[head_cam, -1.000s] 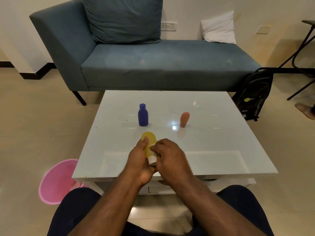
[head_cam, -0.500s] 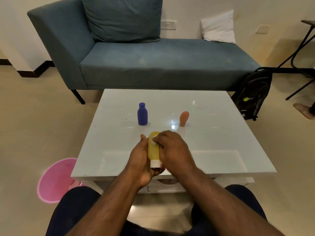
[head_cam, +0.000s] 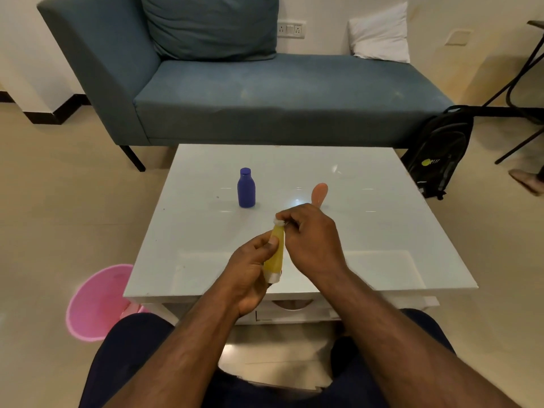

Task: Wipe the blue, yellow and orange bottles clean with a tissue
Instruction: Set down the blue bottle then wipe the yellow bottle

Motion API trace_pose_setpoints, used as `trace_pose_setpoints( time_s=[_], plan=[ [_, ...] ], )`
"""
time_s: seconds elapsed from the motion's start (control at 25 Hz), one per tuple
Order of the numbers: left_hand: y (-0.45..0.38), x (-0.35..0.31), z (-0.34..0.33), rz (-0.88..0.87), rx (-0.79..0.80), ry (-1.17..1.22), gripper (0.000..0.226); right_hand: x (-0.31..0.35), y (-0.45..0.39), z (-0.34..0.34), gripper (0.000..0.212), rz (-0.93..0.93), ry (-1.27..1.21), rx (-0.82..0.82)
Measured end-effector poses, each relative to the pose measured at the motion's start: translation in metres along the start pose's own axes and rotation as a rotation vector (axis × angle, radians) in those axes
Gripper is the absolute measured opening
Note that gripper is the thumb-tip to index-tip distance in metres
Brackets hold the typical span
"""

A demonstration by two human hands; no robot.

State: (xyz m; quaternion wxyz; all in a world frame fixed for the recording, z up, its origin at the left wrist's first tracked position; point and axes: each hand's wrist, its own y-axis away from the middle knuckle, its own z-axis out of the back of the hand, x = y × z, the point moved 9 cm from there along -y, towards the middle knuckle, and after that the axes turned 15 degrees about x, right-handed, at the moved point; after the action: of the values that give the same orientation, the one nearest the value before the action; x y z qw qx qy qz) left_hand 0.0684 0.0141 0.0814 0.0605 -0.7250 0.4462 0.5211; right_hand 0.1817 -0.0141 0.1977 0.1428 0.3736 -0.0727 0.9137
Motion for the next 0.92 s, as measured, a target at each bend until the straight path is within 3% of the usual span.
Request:
trace_pose_setpoints(
  time_s=[0.16, 0.32, 0.52, 0.68, 0.76, 0.84, 0.92],
  plan=[
    [0.004, -0.006, 0.002, -0.030, -0.025, -0.138, 0.061, -0.001, 0.006, -0.007, 0.023, -0.019, 0.109, 0.103],
    [0.000, -0.007, -0.005, -0.033, -0.024, -0.274, 0.040, 0.004, -0.003, -0.005, 0.026, 0.004, 0.165, 0.076],
    [-0.003, -0.012, -0.004, -0.042, -0.035, -0.332, 0.027, 0.004, 0.001, -0.028, 0.038, 0.042, 0.297, 0.222],
    [-0.007, 0.001, -0.009, 0.051, 0.000, 0.002, 0.021, -0.010, -0.003, -0.013, 0.030, 0.023, 0.199, 0.076],
    [-0.007, 0.001, -0.015, 0.072, 0.022, 0.172, 0.036, -0.010, 0.004, -0.027, 0.030, 0.025, 0.235, 0.126],
    [-0.015, -0.004, -0.018, 0.063, 0.055, 0.197, 0.048, -0.011, 0.011, -0.041, 0.031, 0.021, 0.180, 0.213],
    [-0.021, -0.004, -0.019, 0.064, 0.046, 0.223, 0.053, -0.016, 0.006, -0.038, 0.031, 0.046, 0.172, 0.196]
  ],
)
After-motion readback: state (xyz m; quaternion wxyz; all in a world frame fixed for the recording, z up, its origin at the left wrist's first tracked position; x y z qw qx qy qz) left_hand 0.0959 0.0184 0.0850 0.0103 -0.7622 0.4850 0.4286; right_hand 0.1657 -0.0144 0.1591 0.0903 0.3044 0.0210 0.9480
